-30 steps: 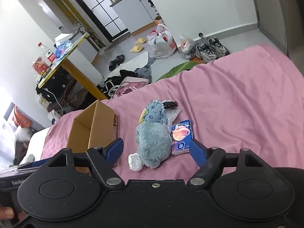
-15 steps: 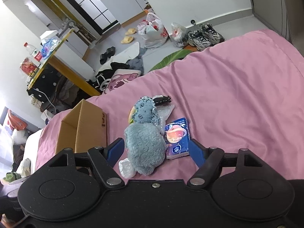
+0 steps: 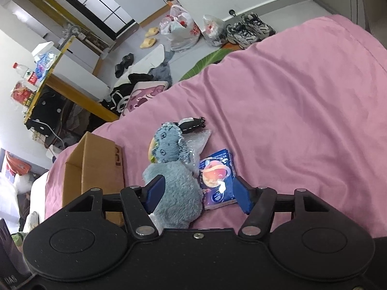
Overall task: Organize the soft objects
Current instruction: 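Grasp the blue tissue pack with the right tool while the left tool grasps the white bag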
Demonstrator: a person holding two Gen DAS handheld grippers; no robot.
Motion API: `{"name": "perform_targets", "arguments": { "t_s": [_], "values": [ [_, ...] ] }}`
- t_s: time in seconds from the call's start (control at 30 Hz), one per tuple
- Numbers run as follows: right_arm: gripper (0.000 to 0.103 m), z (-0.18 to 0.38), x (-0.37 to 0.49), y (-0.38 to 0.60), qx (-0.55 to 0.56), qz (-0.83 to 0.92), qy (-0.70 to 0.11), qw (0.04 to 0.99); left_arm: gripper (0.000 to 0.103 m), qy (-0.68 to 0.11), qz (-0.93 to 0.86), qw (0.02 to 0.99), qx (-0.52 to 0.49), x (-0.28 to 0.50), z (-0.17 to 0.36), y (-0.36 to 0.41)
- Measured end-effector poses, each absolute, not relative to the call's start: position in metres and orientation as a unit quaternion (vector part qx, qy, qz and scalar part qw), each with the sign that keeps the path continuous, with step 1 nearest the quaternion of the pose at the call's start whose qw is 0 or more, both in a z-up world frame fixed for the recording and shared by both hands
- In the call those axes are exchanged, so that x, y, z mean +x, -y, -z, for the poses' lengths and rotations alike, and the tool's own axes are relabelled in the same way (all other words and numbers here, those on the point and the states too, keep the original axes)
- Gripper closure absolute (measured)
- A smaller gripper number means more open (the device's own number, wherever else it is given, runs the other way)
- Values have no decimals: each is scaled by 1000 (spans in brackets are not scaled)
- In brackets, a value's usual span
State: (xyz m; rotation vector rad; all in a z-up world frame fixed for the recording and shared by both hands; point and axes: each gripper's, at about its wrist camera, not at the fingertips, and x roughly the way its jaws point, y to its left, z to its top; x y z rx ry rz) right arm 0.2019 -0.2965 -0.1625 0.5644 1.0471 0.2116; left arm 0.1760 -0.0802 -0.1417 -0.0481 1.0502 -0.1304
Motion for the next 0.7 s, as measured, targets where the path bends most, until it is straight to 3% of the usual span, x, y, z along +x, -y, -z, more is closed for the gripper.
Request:
{"name": "perform_targets", "arguments": {
  "t_s": [0.23, 0.43, 0.53, 0.63, 0.7],
  "values": [
    [51, 178, 218, 294, 264, -89, -512, 813, 42, -523, 65, 850, -17, 186, 167, 89],
    [51, 193, 233, 286, 246, -85, -537, 803, 45, -537, 60, 841, -23, 195, 186, 85],
    [52, 201, 238, 282, 241, -88, -552, 793, 52, -549, 58, 833, -32, 199, 196, 84],
    [54, 205, 241, 280, 237, -90, -562, 788, 68, -557, 60, 828, -36, 201, 201, 84],
    [54, 207, 243, 278, 230, -87, -567, 786, 71, -560, 55, 826, -45, 202, 202, 81]
  ]
}}
